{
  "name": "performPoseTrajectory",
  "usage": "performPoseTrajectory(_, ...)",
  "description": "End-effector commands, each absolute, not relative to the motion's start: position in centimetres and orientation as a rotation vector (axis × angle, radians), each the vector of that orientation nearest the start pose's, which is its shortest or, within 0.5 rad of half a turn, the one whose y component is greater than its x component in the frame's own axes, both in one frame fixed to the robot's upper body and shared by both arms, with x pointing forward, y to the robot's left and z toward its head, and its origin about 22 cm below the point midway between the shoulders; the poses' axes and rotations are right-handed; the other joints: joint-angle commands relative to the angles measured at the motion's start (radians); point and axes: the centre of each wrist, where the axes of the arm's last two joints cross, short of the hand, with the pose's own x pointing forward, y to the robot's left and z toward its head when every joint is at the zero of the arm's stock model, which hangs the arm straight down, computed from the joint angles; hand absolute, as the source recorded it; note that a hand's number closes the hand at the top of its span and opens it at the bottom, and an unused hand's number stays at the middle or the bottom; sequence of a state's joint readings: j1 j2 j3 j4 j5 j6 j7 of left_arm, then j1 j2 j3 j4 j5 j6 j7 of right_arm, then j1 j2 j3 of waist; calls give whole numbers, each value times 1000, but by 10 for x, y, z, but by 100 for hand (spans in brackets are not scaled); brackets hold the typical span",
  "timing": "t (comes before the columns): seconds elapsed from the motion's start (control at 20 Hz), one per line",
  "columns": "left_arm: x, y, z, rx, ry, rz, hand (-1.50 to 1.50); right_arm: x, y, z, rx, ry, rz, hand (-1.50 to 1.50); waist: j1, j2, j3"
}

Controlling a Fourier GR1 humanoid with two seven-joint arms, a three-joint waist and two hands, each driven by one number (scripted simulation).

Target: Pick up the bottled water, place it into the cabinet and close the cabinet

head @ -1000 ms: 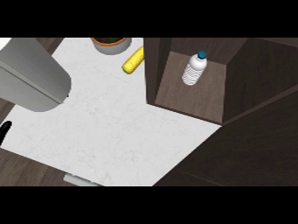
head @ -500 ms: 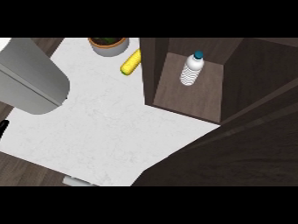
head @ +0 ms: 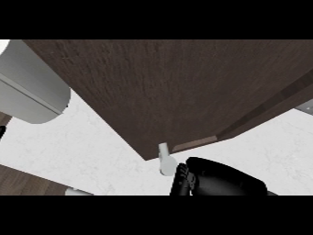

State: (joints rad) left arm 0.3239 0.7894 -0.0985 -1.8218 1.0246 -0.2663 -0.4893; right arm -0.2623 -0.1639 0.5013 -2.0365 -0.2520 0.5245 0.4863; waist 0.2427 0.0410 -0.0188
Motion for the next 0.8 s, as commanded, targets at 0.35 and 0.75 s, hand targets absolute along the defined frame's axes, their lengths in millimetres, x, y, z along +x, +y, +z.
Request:
performPoseTrajectory(0.35, 161, 371, 58, -497, -1840, 122, -150, 305, -52, 181, 476, -1483, 940, 150, -24, -7, 11)
performPoseTrajectory(0.75, 160, 382, 57, -482, -1871, 146, -150, 361, -33, 222, 296, -1587, 663, 150, -53, -3, 12)
